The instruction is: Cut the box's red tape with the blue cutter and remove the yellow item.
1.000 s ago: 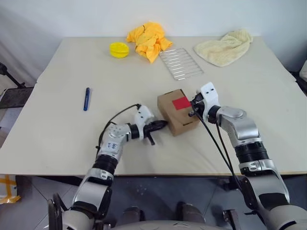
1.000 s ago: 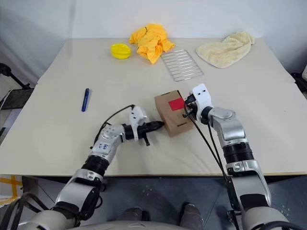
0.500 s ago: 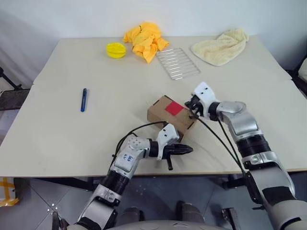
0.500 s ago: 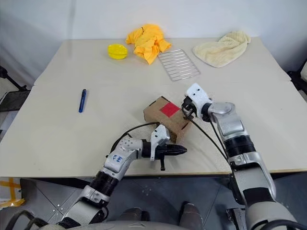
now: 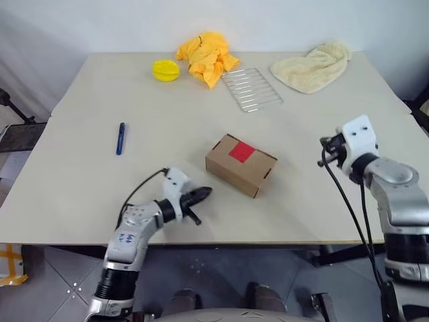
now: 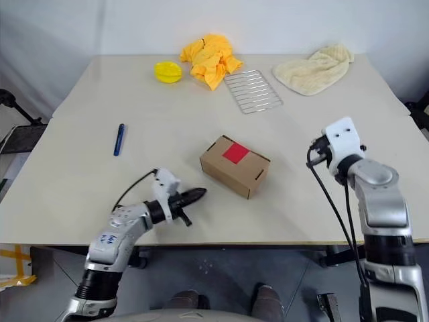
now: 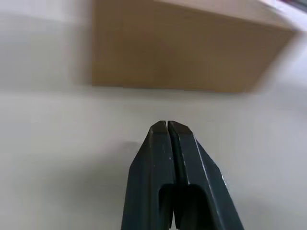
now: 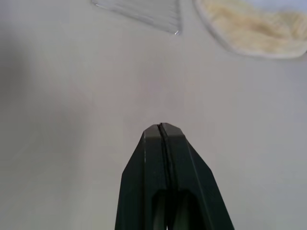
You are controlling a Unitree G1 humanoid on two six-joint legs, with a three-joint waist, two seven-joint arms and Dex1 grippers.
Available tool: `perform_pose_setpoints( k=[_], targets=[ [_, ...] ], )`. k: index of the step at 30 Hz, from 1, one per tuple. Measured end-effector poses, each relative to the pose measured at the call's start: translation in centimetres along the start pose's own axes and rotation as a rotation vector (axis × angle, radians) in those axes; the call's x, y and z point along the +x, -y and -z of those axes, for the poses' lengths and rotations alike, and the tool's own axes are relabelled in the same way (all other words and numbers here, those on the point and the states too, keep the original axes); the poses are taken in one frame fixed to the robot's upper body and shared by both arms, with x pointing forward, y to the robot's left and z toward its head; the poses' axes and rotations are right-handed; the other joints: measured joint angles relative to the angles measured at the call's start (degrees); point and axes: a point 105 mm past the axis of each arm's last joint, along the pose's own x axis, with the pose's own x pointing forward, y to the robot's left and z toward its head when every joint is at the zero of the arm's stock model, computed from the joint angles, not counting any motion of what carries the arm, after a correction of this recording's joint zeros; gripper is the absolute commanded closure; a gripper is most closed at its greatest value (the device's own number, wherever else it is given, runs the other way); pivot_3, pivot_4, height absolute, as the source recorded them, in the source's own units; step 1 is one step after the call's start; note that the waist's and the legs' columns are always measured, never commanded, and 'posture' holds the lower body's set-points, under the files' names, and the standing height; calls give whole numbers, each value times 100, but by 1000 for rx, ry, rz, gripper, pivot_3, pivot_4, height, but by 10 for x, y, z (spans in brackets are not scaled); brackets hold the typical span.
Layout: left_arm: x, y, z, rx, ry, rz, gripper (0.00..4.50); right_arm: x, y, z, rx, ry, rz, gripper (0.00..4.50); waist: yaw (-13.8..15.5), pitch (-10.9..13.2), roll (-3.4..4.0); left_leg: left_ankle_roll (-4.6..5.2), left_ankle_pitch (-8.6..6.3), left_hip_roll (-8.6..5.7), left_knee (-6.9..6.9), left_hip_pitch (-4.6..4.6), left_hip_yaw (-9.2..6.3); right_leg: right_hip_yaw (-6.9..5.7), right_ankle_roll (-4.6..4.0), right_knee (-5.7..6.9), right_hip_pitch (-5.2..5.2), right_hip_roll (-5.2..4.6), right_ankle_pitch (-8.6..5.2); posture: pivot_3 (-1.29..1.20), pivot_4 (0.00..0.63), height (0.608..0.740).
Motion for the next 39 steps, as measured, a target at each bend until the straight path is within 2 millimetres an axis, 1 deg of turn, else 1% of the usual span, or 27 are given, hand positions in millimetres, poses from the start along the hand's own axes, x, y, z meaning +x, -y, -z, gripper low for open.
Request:
perform_pose_setpoints(
  k=[3, 5, 9, 11, 13, 15, 17, 20, 23, 28, 32, 39],
  targets=[
    [3, -31, -8, -5, 18, -128, 4455, -11, -30, 7, 32, -59, -115, 4500, 0, 0, -1, 0, -1, -1, 8, 0, 0, 1, -1, 5, 0, 1, 1, 0, 150, 740],
    [7, -43, -9, 9, 10, -153, 4455, -15, -42, 8, 44, -82, -158, 4500, -6, 1, -2, 1, -1, -4, 9, 0, 1, 1, -1, 5, 0, 1, 1, 0, 150, 740],
    [22, -52, -8, 22, 21, -144, 4455, -12, -57, 10, 86, -105, -193, 4500, -8, 2, -4, 0, -1, -4, 9, -1, 1, -1, -1, 4, 0, 2, 1, 0, 150, 740],
    [34, -53, -12, 36, 32, -113, 4455, -8, -67, 12, 101, -112, -211, 4500, 12, 3, -5, 0, -1, -5, 14, -4, -1, -3, -1, 6, 0, 1, 1, 0, 150, 740],
    [47, -49, -16, 46, 46, -69, 4455, -5, -77, 12, 103, -117, -240, 4500, 10, 3, -7, 1, -1, -7, 20, -7, -1, -3, 0, 7, 0, 0, 1, 0, 150, 740],
    [59, -46, -19, 53, 54, -26, 4455, -1, -83, 10, 110, -112, -249, 4500, -9, 6, -11, 1, -1, -8, 20, -8, 1, -2, 0, 6, -1, 1, 1, 0, 150, 740],
    [72, -40, -23, 66, 52, 33, 4455, 4, -85, 4, 114, -97, -249, 4500, -19, 8, -13, 1, -1, -8, 19, -9, 1, -3, 0, 6, -2, 1, 1, 0, 150, 740],
    [84, -25, -28, 97, 53, 149, 4455, 6, -87, -3, 101, -82, -256, 4500, -22, 8, -14, 2, -2, -8, 17, -9, 2, -5, 0, 4, -2, 1, 1, 0, 150, 740],
    [85, -18, -24, 103, 43, 214, 4455, 3, -87, 1, 103, -115, -257, 4500, -29, 8, -15, 2, -2, -8, 12, -9, 2, -6, 0, 3, -4, 1, 1, 0, 150, 740],
    [85, -6, -20, 101, 23, 305, 4455, -11, -85, 6, 88, -165, -258, 4500, -5, 11, -20, 5, -3, -7, 19, -15, 1, -7, 1, 3, -4, 0, 1, 0, 150, 740],
    [88, 4, -20, 99, 17, 346, 4455, -22, -83, 11, 75, -202, -255, 4500, -6, 13, -22, 6, -4, -7, 21, -16, 0, -7, 1, 4, -4, 0, 2, 0, 150, 740],
    [92, 19, -16, 97, 15, 385, 4455, -34, -78, 20, 53, -245, -252, 4500, 7, 13, -25, 6, -4, -7, 25, -16, -1, -6, 1, 4, -3, 0, 2, 0, 150, 740]
  ],
)
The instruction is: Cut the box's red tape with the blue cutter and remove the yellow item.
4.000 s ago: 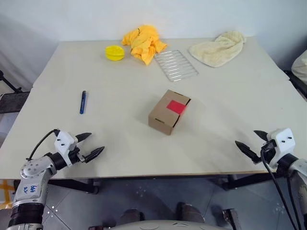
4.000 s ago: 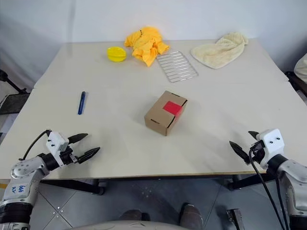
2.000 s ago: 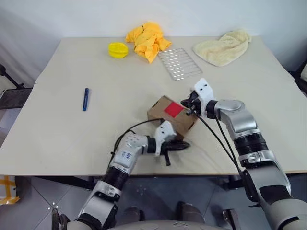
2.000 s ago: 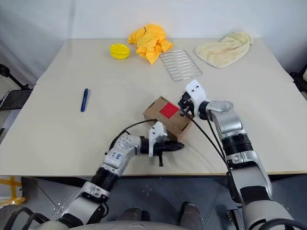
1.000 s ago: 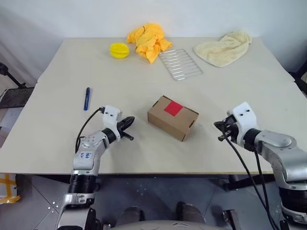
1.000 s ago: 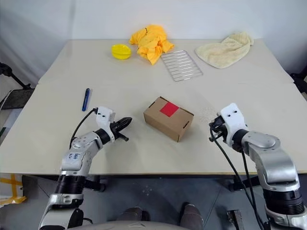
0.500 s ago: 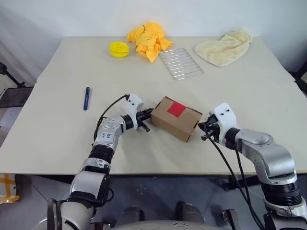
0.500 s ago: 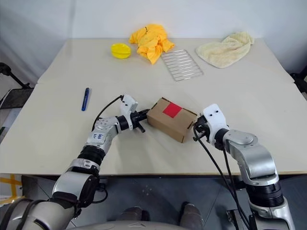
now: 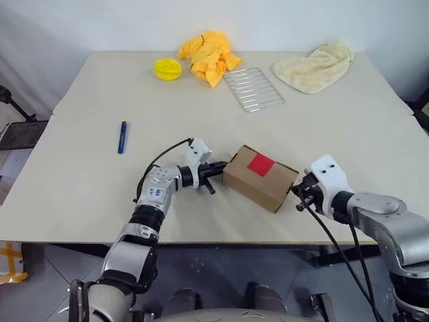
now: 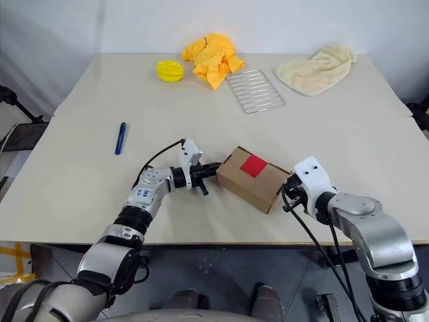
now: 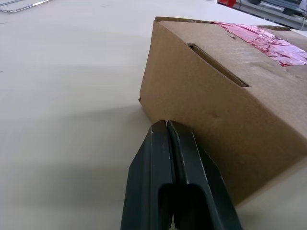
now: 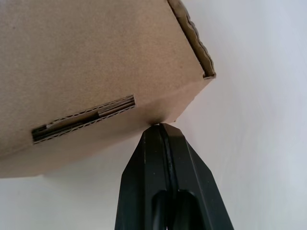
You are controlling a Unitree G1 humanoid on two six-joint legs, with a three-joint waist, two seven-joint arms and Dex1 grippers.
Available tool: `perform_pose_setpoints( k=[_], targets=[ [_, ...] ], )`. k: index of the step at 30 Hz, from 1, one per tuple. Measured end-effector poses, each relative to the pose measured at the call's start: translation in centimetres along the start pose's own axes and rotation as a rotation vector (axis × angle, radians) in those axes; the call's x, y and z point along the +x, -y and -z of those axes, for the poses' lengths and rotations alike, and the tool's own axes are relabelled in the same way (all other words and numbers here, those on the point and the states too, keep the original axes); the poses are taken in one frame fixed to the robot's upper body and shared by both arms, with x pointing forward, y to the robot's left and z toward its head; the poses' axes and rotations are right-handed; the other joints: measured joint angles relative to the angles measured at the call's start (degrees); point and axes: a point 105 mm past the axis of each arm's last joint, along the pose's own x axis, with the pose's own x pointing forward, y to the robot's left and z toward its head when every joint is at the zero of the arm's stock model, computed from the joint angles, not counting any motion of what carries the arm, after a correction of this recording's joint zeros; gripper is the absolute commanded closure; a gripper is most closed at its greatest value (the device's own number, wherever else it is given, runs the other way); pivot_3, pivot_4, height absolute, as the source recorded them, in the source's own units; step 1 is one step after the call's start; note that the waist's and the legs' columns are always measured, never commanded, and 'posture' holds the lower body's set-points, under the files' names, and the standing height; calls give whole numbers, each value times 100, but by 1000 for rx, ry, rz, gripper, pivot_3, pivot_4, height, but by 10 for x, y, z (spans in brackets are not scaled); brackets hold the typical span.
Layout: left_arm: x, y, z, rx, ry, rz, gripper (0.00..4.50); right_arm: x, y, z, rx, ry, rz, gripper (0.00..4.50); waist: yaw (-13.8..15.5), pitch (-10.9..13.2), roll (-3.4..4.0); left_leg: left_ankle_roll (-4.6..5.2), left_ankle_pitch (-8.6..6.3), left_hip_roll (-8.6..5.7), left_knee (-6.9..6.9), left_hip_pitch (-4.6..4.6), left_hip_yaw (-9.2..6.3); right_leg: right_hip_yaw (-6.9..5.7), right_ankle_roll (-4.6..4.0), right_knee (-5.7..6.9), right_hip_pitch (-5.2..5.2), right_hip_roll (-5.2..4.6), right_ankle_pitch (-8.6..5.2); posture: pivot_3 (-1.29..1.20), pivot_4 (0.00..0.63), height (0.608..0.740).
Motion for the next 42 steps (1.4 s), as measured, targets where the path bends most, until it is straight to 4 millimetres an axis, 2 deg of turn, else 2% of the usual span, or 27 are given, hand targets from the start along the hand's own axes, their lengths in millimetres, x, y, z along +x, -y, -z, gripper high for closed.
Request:
perform_pose_setpoints(
  k=[17, 23, 29, 30, 33, 35, 39, 42],
  targets=[
    [20, 11, -3, 34, -8, 51, 4455, -12, 7, 18, -24, -49, -2, 4500, 1, 4, -15, 3, -2, 0, 7, -3, -1, 0, 1, 0, 1, -1, 1, 0, 150, 740],
    [19, 11, -2, 54, -9, 51, 4455, -22, 20, 22, -55, -24, 48, 4500, -2, 7, -19, 3, -2, 0, 8, -3, -1, 0, 2, 1, 1, 0, 1, 0, 150, 740],
    [0, -14, 0, 76, -30, -62, 4455, -39, 41, 40, -51, -56, 106, 4500, -8, 10, -24, 4, -2, 0, 9, -2, 0, 1, 2, 4, 1, 0, 1, 0, 150, 740],
    [-4, -18, 0, 75, -33, -82, 4281, -42, 45, 40, -55, -53, 120, 4500, -11, 10, -25, 3, -2, 1, 9, 0, 0, 2, 2, 5, 1, 0, 1, 0, 150, 740],
    [-15, -33, -1, 51, -58, -165, 3611, -50, 62, 30, -85, 2, 158, 3932, -29, 12, -26, 3, -2, 1, 10, 4, 2, 5, 2, 9, 2, 0, 1, 0, 150, 740],
    [-25, -43, -2, 62, -89, -221, 3009, -54, 68, 11, -99, 78, 171, 3289, -50, 12, -27, 3, -2, 2, 9, 7, 3, 7, 1, 13, 1, 1, 1, 0, 150, 740],
    [-46, -56, -8, 75, -95, -319, 1881, -61, 67, -29, -87, 250, 93, 2009, -37, 15, -31, 2, -1, 4, 13, 5, 0, 5, 1, 13, 1, 1, 2, 0, 150, 740],
    [-66, -64, -18, 85, -79, -416, 992, -61, 60, -42, -110, 309, 21, 1021, -8, 19, -39, 2, -2, 4, 23, -5, -5, 2, 2, 11, 2, 0, 2, 0, 150, 740]
  ],
)
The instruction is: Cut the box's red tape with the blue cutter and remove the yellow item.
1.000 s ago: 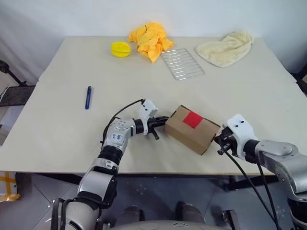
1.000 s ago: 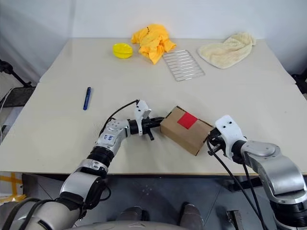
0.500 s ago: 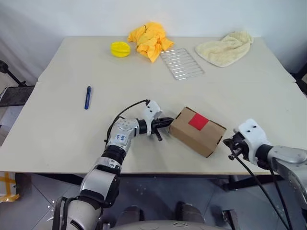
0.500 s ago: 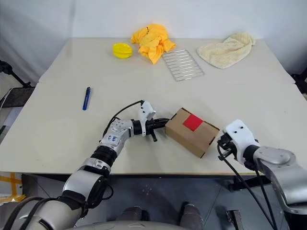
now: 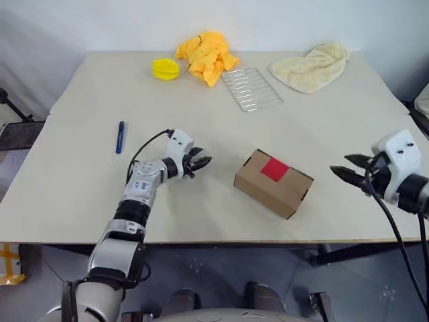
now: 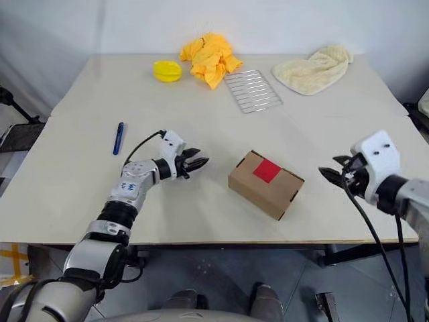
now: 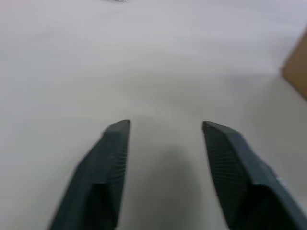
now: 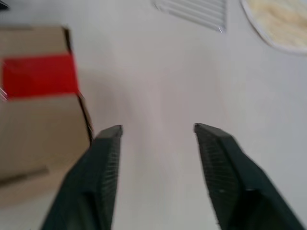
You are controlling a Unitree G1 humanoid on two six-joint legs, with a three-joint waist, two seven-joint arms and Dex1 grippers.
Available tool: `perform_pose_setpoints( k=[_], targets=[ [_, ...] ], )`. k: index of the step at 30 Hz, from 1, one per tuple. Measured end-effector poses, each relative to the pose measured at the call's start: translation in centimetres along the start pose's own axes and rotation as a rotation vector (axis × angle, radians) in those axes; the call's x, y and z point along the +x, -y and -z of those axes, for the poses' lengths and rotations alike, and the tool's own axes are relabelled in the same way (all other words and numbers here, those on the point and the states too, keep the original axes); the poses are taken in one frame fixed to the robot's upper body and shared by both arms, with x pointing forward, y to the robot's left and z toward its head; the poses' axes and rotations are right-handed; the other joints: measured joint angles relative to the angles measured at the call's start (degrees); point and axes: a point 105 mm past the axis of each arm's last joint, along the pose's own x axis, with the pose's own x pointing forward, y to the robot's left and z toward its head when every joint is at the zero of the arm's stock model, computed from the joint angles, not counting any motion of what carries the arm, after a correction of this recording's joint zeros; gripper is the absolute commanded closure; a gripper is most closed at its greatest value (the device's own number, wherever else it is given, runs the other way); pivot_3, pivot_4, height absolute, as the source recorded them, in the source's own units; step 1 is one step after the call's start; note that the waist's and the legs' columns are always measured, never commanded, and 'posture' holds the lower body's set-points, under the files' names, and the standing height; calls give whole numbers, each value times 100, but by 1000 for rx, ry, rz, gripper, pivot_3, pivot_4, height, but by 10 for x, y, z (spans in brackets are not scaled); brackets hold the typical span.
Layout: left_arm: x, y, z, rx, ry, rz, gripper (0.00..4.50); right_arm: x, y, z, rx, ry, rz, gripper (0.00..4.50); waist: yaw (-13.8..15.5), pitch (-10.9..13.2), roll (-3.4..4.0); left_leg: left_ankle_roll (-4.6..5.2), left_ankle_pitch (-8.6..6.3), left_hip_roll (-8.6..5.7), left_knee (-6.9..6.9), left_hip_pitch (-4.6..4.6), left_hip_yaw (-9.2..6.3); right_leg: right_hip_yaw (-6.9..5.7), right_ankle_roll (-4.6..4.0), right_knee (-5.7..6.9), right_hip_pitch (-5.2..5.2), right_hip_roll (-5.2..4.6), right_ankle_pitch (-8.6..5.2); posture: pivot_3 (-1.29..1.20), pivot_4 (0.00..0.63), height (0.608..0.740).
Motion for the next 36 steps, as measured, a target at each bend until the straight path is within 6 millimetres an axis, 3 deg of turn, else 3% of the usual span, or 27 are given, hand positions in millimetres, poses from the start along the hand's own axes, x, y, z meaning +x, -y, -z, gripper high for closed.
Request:
perform_pose_setpoints(
  k=[3, 9, 15, 19, 25, 31, 35, 36],
  targets=[
    [-15, -11, -8, -5, 16, -88, 86, 4, -1, -5, -5, 37, -43, 14, 12, 2, -3, 0, -1, -2, 7, -3, -4, 1, 5, -1, 3, -2, 3, 0, 150, 740],
    [-38, -24, -16, -50, 48, -313, 39, 23, -9, -19, -37, 112, -181, 3, -17, 2, -4, -1, -1, 1, 9, 0, -6, 2, 6, 3, 3, 0, 3, 0, 150, 740],
    [-72, -58, -11, -71, 71, -680, 39, 36, -15, -21, -59, 148, -291, 3, 7, 5, -8, -2, -2, 0, 12, 1, -6, 0, 6, 3, 6, -1, 4, 0, 150, 740],
    [-89, -72, -15, -89, 73, -818, 39, 41, -14, -24, -64, 155, -311, 3, 15, 6, -11, -2, -2, -2, 14, -1, -8, 0, 6, 2, 6, -2, 4, 0, 150, 740],
    [-114, -93, -3, -232, -139, -960, 39, 38, -9, -24, -71, 152, -345, 3, -1, 14, -24, -3, -3, -1, 12, -1, -8, -1, 6, 6, 5, -1, 4, 0, 150, 740],
    [-109, -109, -29, -204, -173, -951, 39, 39, -7, -25, -77, 149, -346, 3, 3, 15, -25, -5, -3, -1, 12, 0, -8, 0, 6, 5, 5, -1, 4, 0, 150, 740],
    [-95, -111, -21, -195, -226, -931, 844, 39, -6, -25, -77, 145, -339, 0, -3, 15, -26, -6, -4, -1, 11, 0, -7, -2, 6, 4, 4, 0, 4, 0, 150, 740],
    [-93, -112, -20, -190, -236, -931, 844, 39, -6, -25, -77, 144, -337, 0, -4, 15, -26, -6, -3, -1, 11, -1, -6, -1, 6, 4, 4, 0, 4, 0, 150, 740]
  ],
)
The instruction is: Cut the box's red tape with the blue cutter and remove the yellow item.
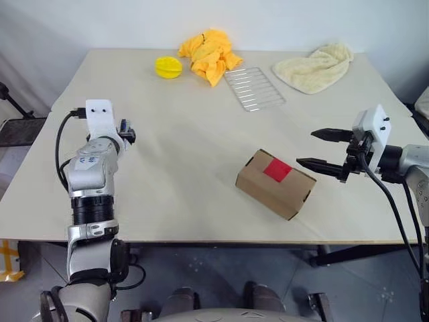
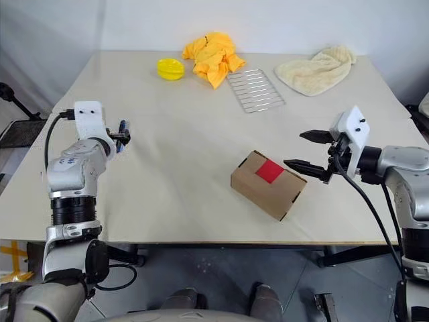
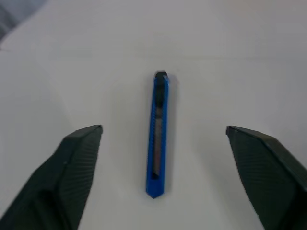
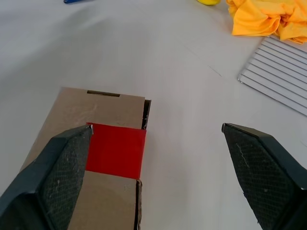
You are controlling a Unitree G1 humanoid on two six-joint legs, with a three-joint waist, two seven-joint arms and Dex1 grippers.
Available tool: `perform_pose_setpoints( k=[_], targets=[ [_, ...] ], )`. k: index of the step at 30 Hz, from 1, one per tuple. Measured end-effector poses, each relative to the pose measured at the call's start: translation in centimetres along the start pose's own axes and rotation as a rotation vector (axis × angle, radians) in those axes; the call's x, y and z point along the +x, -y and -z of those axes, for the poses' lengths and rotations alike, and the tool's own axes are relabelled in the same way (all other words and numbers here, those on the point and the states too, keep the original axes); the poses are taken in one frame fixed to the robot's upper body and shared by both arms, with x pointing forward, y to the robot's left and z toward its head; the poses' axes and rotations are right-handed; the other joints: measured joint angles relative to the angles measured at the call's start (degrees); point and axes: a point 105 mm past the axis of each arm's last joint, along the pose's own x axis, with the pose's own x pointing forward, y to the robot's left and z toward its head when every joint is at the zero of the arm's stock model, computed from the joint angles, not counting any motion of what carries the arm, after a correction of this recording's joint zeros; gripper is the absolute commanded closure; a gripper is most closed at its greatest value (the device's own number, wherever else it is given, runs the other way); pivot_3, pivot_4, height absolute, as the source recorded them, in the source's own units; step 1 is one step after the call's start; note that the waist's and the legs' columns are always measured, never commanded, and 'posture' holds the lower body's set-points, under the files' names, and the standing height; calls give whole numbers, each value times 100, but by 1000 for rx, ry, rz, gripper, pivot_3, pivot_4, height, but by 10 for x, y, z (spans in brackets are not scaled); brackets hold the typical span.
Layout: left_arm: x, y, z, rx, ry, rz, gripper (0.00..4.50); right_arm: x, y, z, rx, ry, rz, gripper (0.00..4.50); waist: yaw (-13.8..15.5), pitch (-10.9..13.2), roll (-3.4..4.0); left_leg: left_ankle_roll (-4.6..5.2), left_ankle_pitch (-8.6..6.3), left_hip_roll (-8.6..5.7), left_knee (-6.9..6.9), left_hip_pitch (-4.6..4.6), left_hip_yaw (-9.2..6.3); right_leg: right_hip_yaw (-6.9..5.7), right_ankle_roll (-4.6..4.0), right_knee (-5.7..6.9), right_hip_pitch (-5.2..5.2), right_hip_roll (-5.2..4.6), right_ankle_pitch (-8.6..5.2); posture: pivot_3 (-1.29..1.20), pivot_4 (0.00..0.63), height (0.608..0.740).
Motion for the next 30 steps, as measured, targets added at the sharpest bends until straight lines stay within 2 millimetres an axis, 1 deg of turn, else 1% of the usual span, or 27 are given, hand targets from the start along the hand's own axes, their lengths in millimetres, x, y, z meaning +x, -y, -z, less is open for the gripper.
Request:
perform_pose_setpoints(
  k=[2, 5, 8, 13, 17, 24, 30],
  targets=[
    [4, 1, 1, 5, -13, -13, 844, 0, -1, 2, 4, -6, 1, 0, -1, 0, 0, 0, 0, 0, 0, 0, 0, 0, 0, 0, 0, 0, 0, 0, 150, 740],
    [8, -1, 8, 3, -44, -39, 844, -1, -3, 7, 18, -22, 2, 0, -5, 0, 0, 0, 0, 0, -1, 0, 1, 1, 0, 0, -1, 0, 0, 0, 150, 740],
    [13, -1, 18, -3, -89, -62, 844, -3, -3, 6, 12, -34, 7, 0, 2, 0, -1, 0, 0, 0, 0, 0, 1, 1, 0, 0, -1, 0, 0, 0, 150, 740],
    [19, -5, 27, -18, -149, -101, 844, -7, -4, 11, 23, -63, 15, 0, 1, 1, -2, 0, 0, -1, 0, 0, 2, 1, 0, 1, -1, 0, 0, 0, 150, 740],
    [22, -4, 26, -22, -167, -100, 844, -8, -5, 13, 27, -70, 14, 0, 3, 1, -2, 0, 0, -1, 1, 0, 2, 1, 0, 2, -1, 0, 0, 0, 150, 740],
    [26, -4, 25, -63, -184, -70, 844, -13, -3, 6, 8, -61, 28, 0, 8, 1, -2, 0, 0, -1, 4, 2, 2, 2, 0, 9, 0, -1, 0, 0, 150, 740],
    [27, -7, 29, -164, -218, -43, 844, -15, -2, 7, 11, -78, 32, 0, 2, 1, -2, 0, 0, -1, 5, 9, 4, 6, 0, 17, 0, -1, 0, 0, 150, 740]
  ],
)
